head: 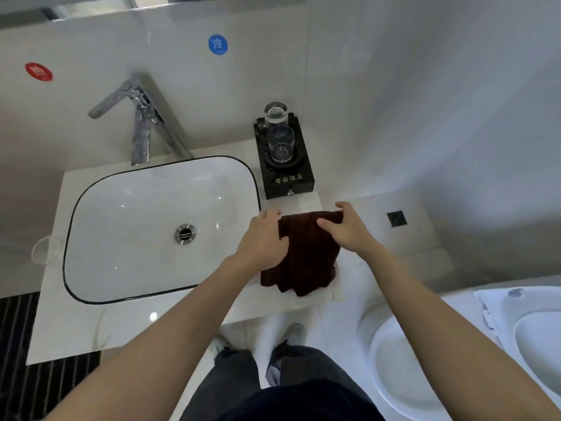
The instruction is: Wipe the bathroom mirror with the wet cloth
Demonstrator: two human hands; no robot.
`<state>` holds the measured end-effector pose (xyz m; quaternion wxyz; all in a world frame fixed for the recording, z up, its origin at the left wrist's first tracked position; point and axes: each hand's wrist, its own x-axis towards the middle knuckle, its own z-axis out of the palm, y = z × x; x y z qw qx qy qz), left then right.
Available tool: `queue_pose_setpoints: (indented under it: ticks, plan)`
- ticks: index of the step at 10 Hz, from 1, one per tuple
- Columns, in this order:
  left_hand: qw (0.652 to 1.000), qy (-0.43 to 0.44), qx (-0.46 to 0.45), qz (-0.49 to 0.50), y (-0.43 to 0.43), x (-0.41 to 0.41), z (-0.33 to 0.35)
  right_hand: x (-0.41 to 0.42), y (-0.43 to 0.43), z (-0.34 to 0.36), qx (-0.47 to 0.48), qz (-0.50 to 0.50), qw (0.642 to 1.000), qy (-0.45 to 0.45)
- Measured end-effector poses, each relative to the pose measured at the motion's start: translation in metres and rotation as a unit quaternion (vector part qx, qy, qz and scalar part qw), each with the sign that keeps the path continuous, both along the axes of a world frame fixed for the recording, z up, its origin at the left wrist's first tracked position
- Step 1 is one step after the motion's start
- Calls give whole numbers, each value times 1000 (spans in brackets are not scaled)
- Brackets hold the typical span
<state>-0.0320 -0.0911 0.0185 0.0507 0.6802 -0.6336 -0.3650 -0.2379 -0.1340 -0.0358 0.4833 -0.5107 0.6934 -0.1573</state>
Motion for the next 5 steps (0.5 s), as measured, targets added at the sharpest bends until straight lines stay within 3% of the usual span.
queue_pose_setpoints:
  ticks: [1,2,3,4,5]
  plan:
    - [996,-10,-76,-45,12,-11,-10,8,12,-29,-86,73,983,143]
    - [994,-11,-49,-100,31,-18,-37,15,51,-58,-151,172,949,215]
    - [982,-47,54,-176,53,-21,-77,19,98,-85,-108,273,919,262]
    - [954,-81,178,-226,77,-15,-104,22,128,-103,-25,316,912,261]
    - [954,-74,200,-212,102,-7,-109,24,124,-98,-12,277,936,217]
